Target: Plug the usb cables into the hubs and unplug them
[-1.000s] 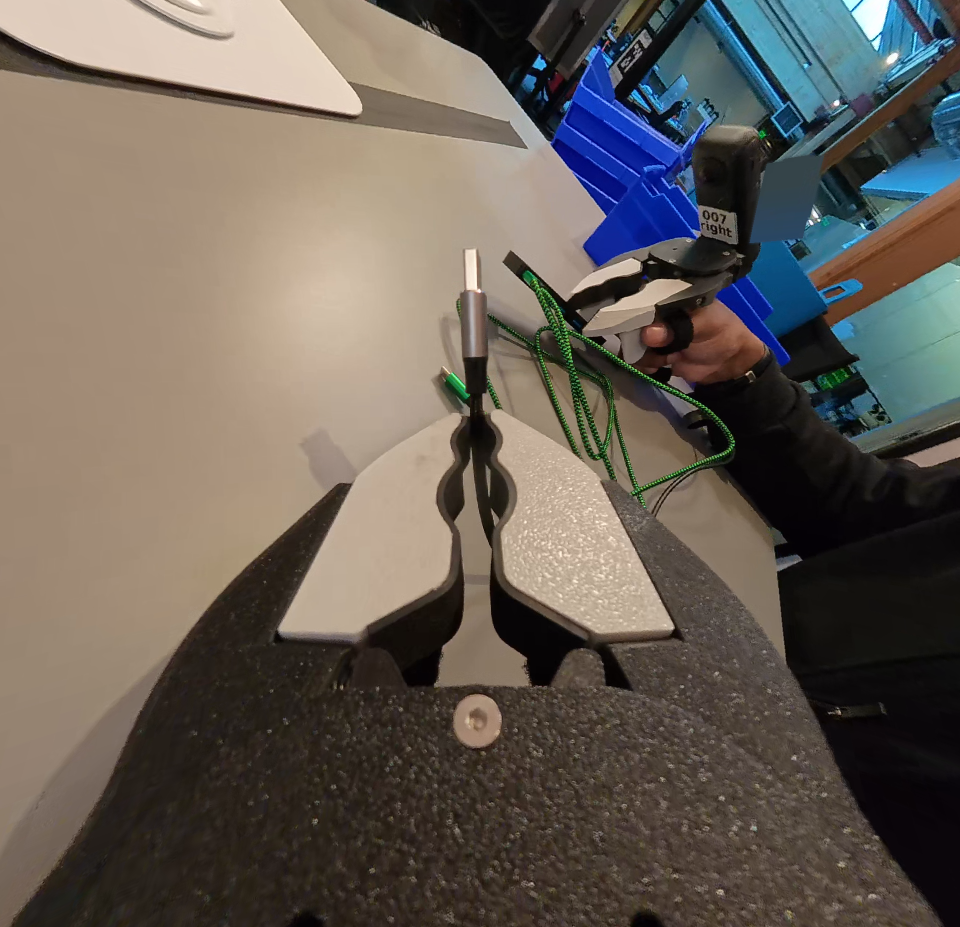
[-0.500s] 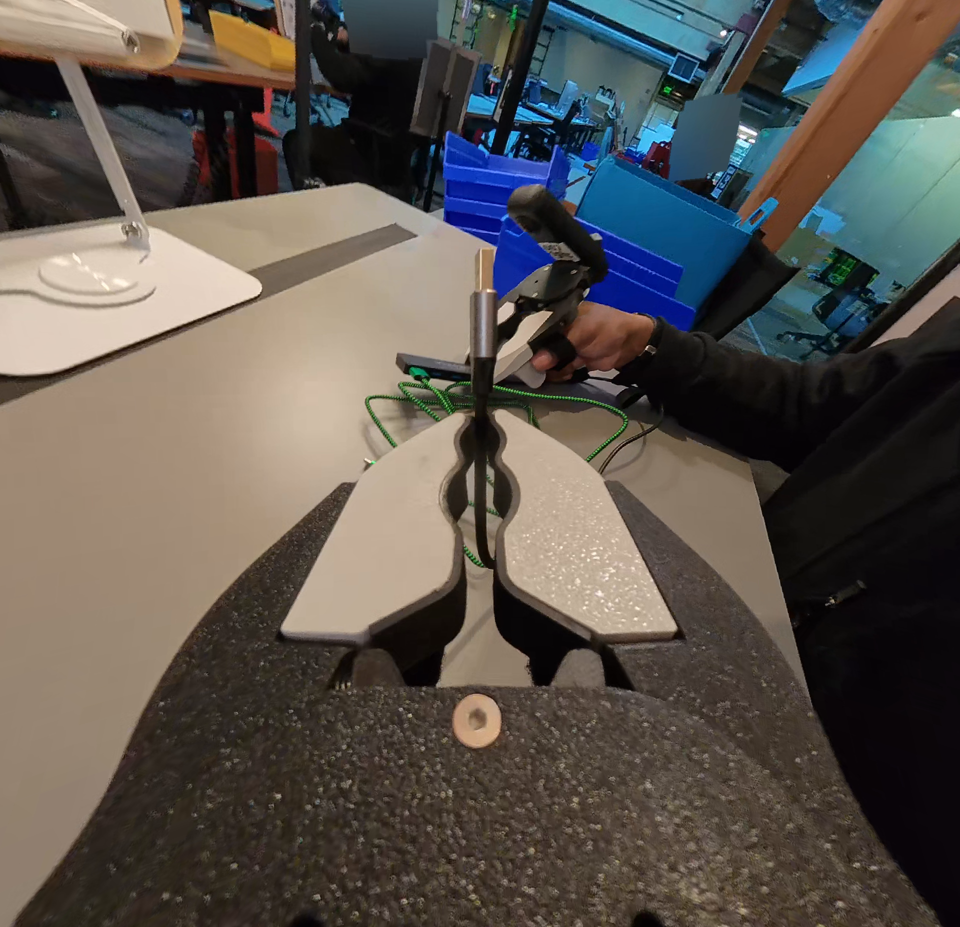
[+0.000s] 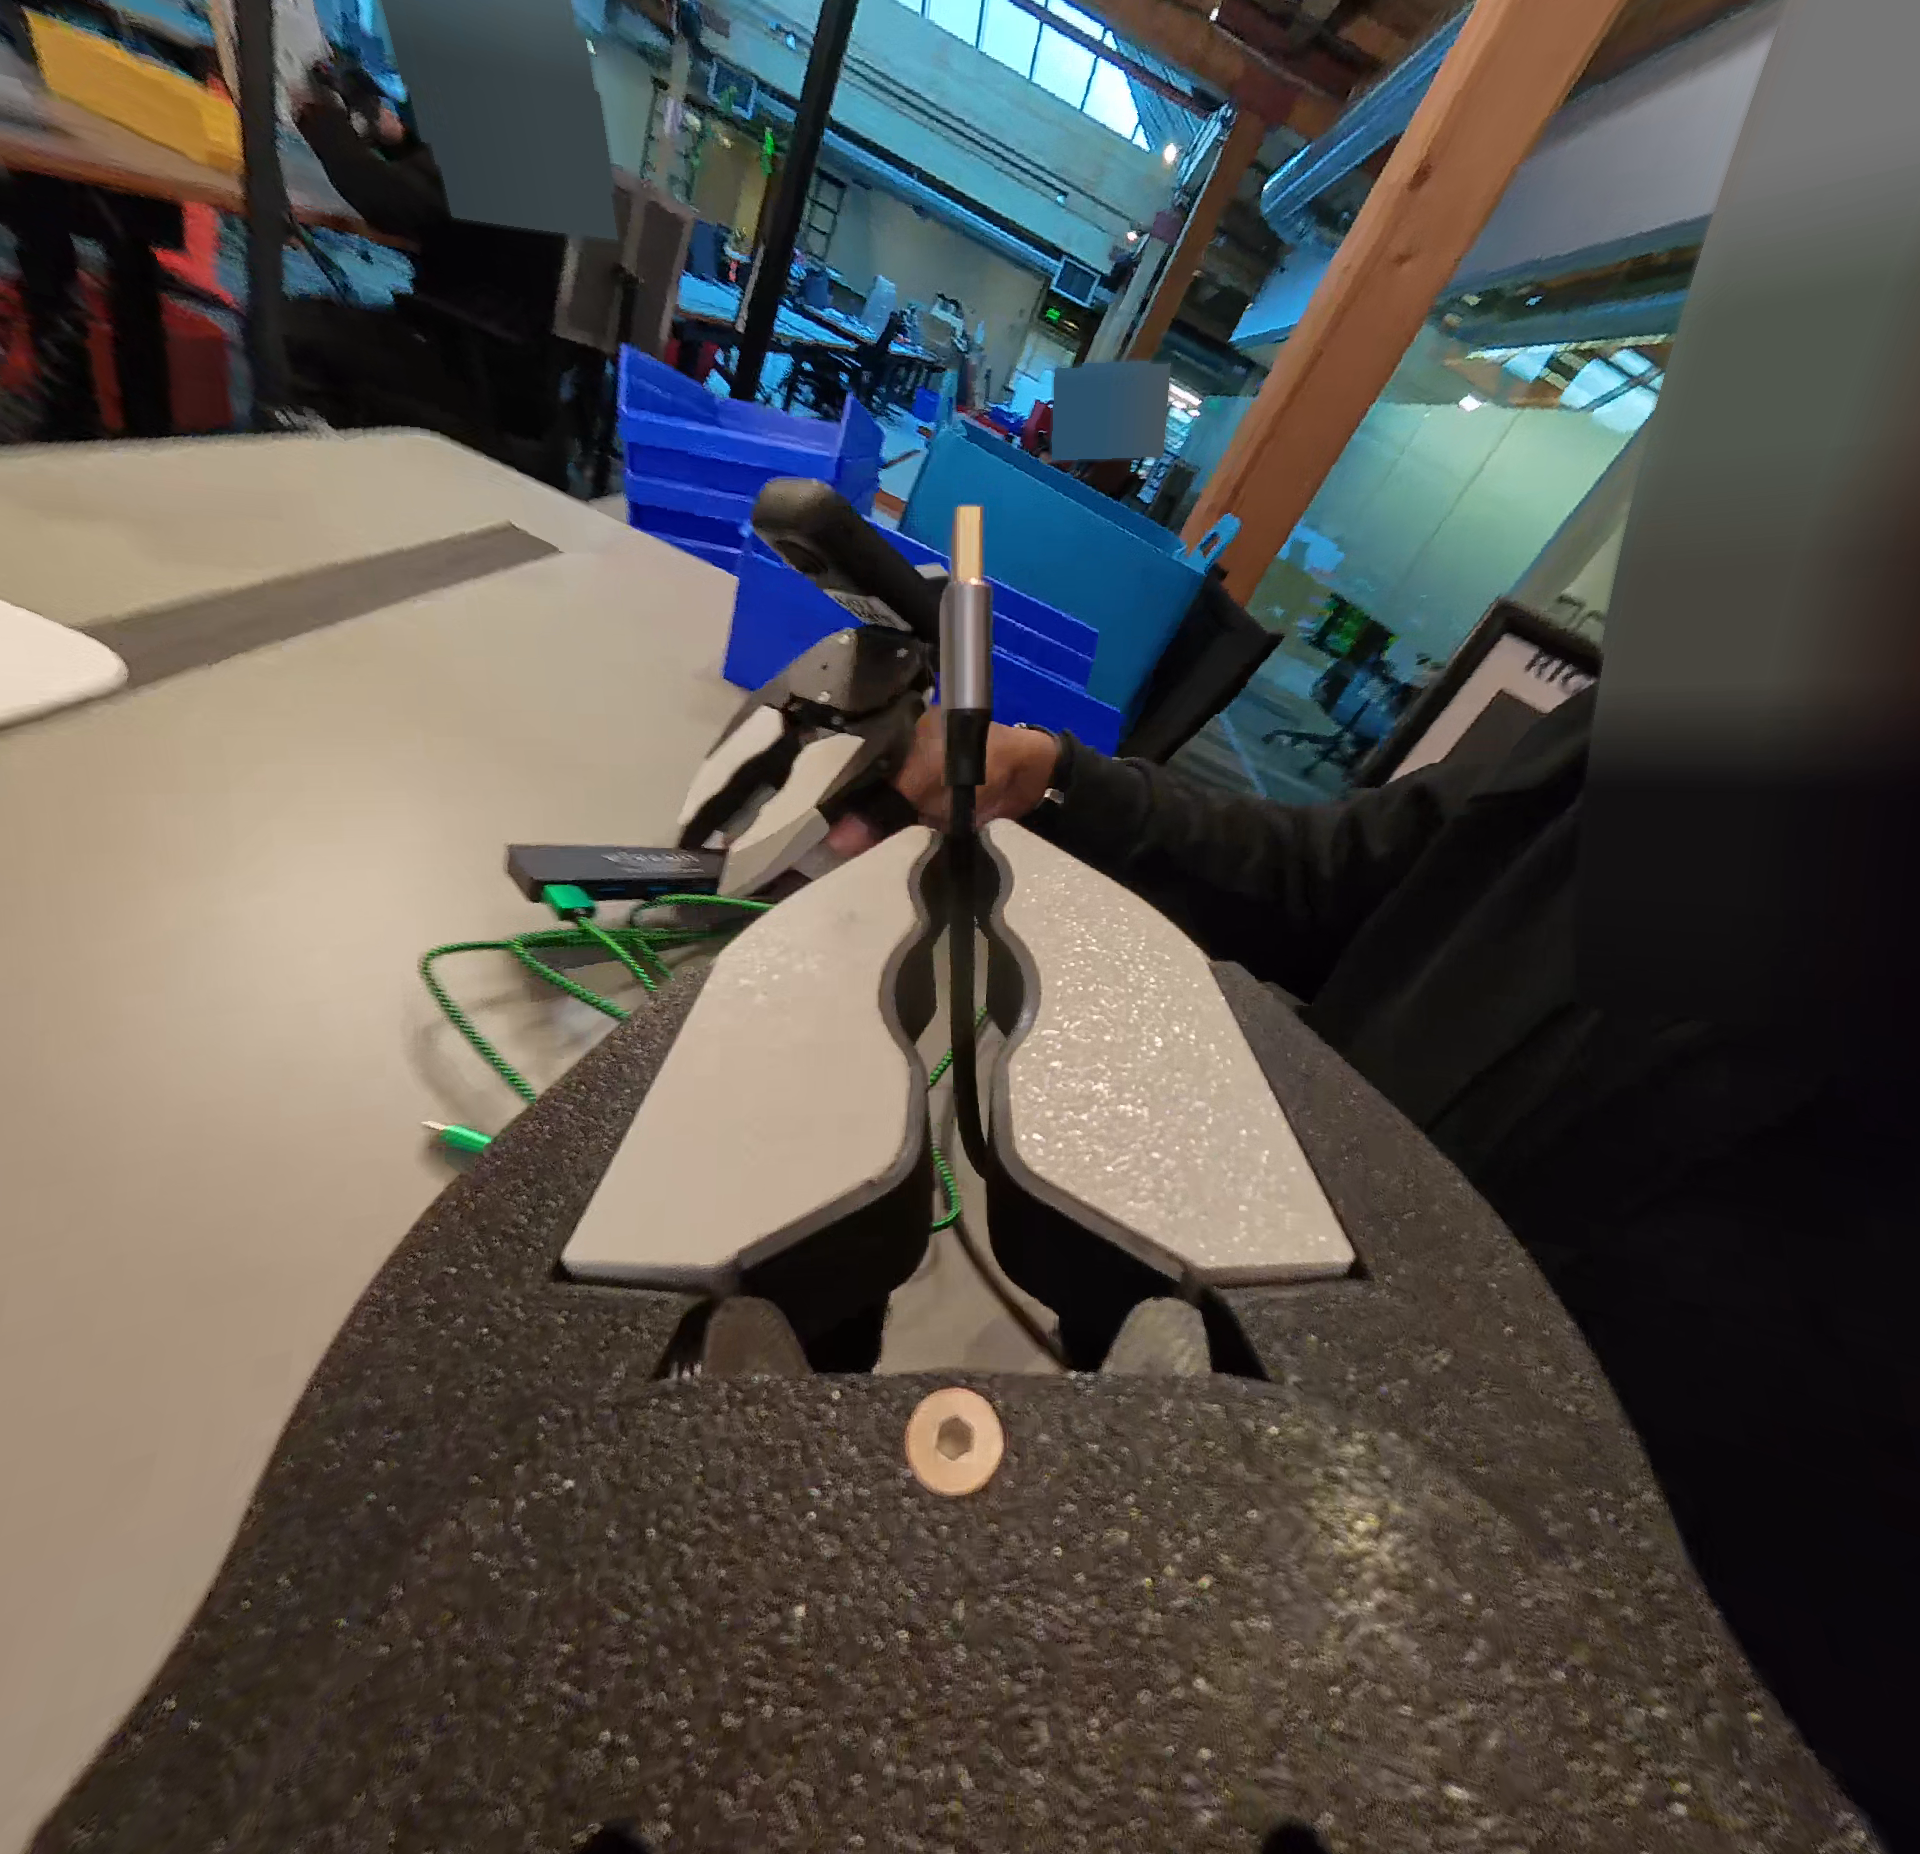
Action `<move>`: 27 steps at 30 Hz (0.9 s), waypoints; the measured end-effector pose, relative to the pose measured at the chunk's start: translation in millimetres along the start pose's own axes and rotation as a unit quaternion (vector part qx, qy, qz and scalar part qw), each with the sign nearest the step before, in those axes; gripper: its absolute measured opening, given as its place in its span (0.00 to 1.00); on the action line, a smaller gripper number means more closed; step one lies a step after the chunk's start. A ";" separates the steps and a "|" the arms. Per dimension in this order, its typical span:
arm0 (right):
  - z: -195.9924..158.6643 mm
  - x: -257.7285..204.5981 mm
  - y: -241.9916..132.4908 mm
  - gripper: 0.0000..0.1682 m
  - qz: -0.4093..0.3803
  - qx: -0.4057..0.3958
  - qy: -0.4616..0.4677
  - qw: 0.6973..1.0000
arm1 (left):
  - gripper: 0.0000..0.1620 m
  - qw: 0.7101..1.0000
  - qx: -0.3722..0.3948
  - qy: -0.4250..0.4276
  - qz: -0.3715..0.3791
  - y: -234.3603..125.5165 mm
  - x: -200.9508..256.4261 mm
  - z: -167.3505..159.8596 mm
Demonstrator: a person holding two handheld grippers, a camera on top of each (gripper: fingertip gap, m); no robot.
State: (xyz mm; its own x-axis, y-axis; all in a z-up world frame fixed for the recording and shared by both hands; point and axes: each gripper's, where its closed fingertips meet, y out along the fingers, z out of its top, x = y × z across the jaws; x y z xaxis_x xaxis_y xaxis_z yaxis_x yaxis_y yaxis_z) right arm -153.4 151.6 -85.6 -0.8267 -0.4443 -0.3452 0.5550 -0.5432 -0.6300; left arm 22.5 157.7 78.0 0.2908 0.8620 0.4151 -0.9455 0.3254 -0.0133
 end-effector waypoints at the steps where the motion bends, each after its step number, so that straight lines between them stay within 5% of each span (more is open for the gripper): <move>1: 0.8 -3.0 0.1 0.19 0.010 0.002 0.005 1.000 | 0.02 1.000 -0.005 -0.030 -0.006 9.5 -2.4 -5.4; 8: 5.0 -21.8 2.5 0.20 0.069 0.015 0.044 0.997 | 0.02 0.975 -0.057 -0.215 0.023 61.6 -41.6 -67.2; 27: 13.6 -26.4 6.5 0.20 -0.011 0.034 -0.092 0.995 | 0.02 0.954 -0.128 -0.245 0.120 73.6 -79.7 -122.3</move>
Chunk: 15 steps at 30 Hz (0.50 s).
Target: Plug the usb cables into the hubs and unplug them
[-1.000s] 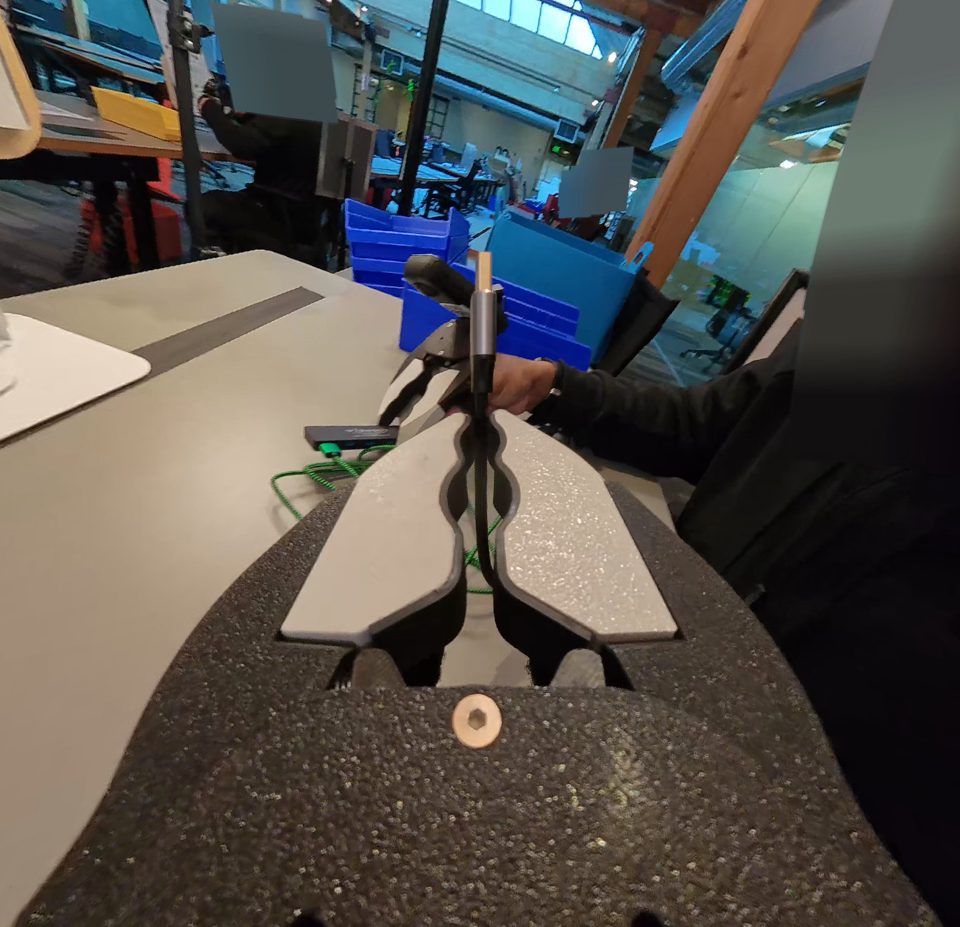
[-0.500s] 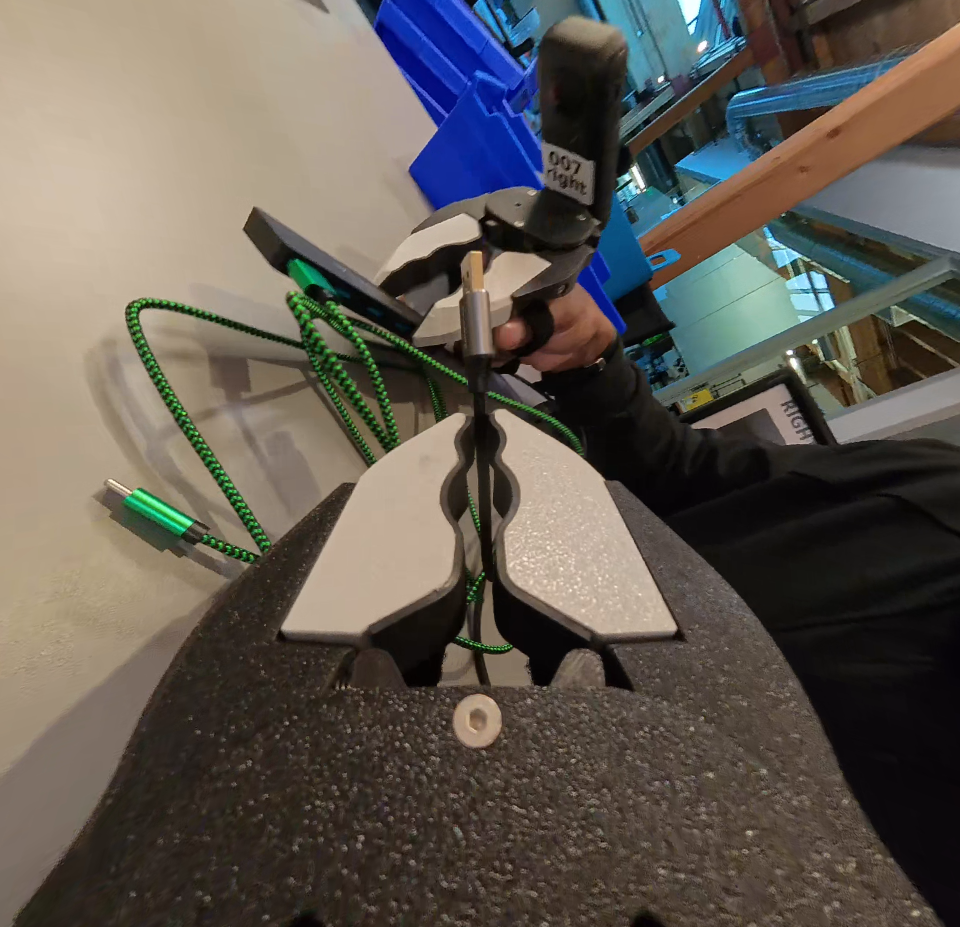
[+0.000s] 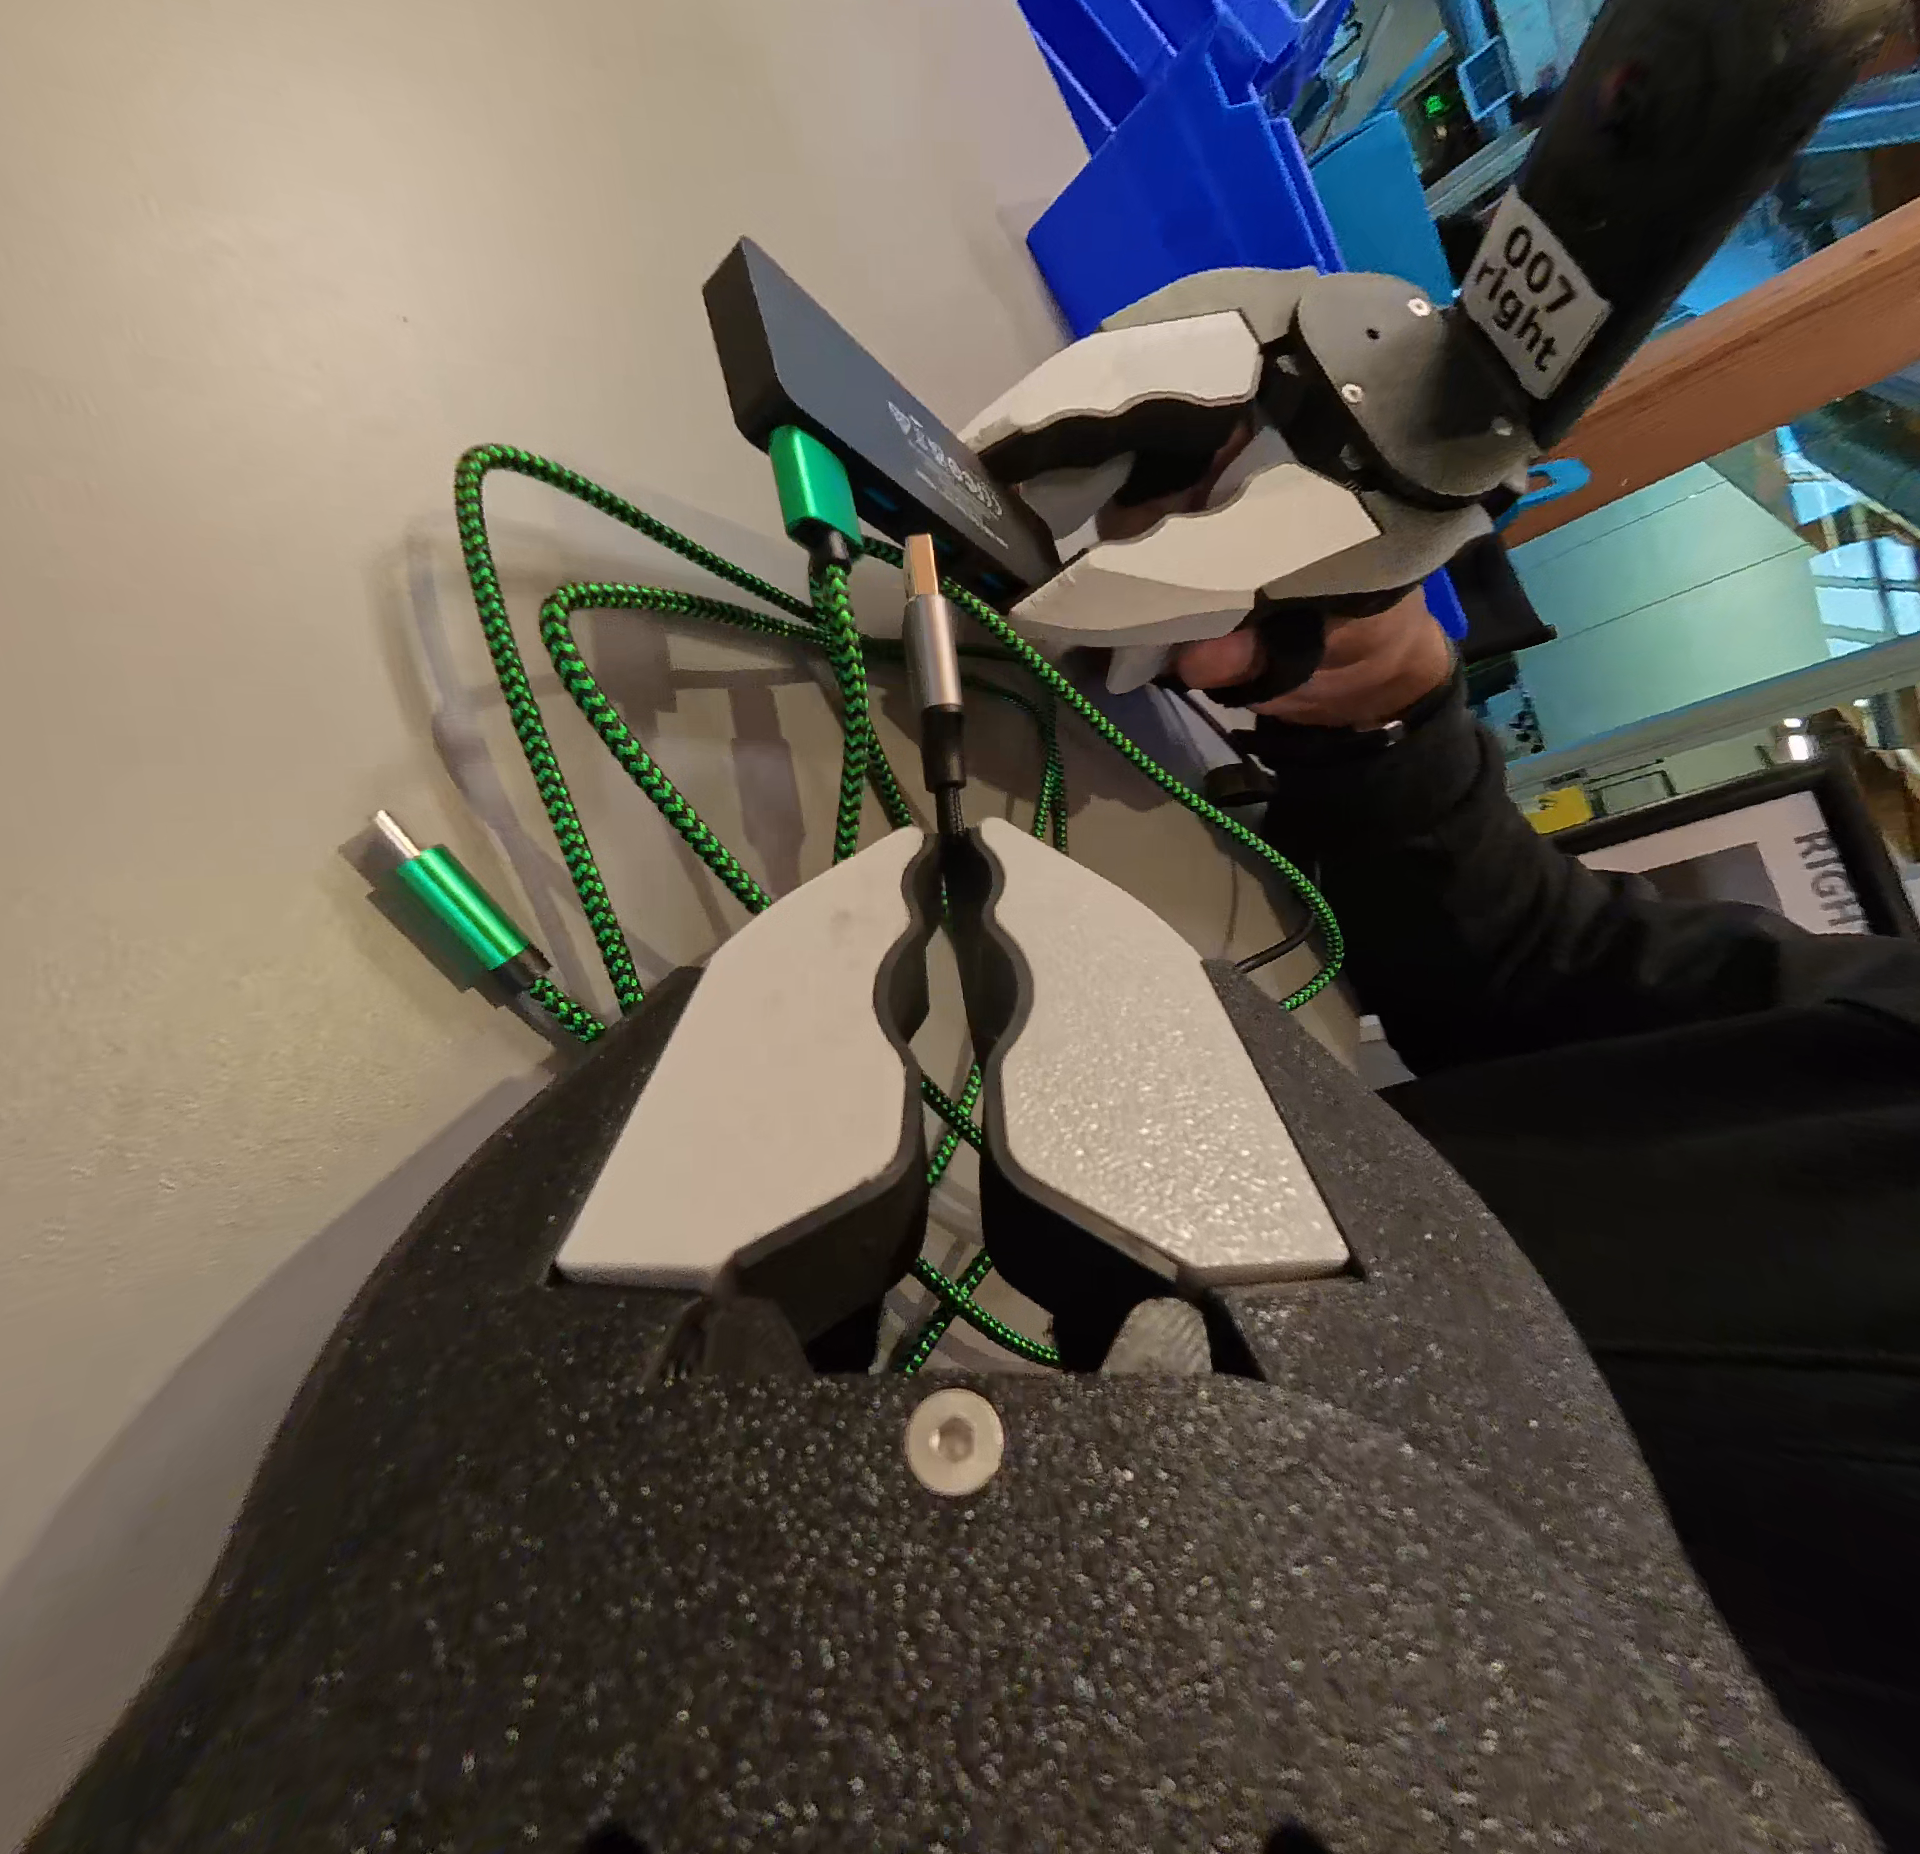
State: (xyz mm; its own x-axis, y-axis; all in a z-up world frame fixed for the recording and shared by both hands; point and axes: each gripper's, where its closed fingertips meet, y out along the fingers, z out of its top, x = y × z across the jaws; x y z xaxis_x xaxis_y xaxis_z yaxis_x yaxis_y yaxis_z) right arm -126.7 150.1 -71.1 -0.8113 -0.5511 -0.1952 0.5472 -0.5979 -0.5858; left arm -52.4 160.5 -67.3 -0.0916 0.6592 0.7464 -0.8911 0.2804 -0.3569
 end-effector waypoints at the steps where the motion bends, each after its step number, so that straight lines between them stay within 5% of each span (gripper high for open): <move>1: -1.4 0.2 1.0 0.20 -0.005 -0.005 -0.007 1.000 | 0.02 1.000 0.000 0.005 0.012 -0.2 -2.2 0.3; 15: -10.3 3.8 8.0 0.20 -0.043 -0.037 0.003 0.998 | 0.19 0.956 -0.035 0.216 0.194 -12.3 -5.7 13.6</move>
State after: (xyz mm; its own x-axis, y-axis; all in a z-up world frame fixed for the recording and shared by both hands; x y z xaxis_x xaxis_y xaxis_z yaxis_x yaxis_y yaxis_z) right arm -127.5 149.2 -84.6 -0.8560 -0.4956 -0.1472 0.4590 -0.5975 -0.6576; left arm -46.9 143.8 -59.6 -0.2038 0.9453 0.2546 -0.7943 -0.0076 -0.6075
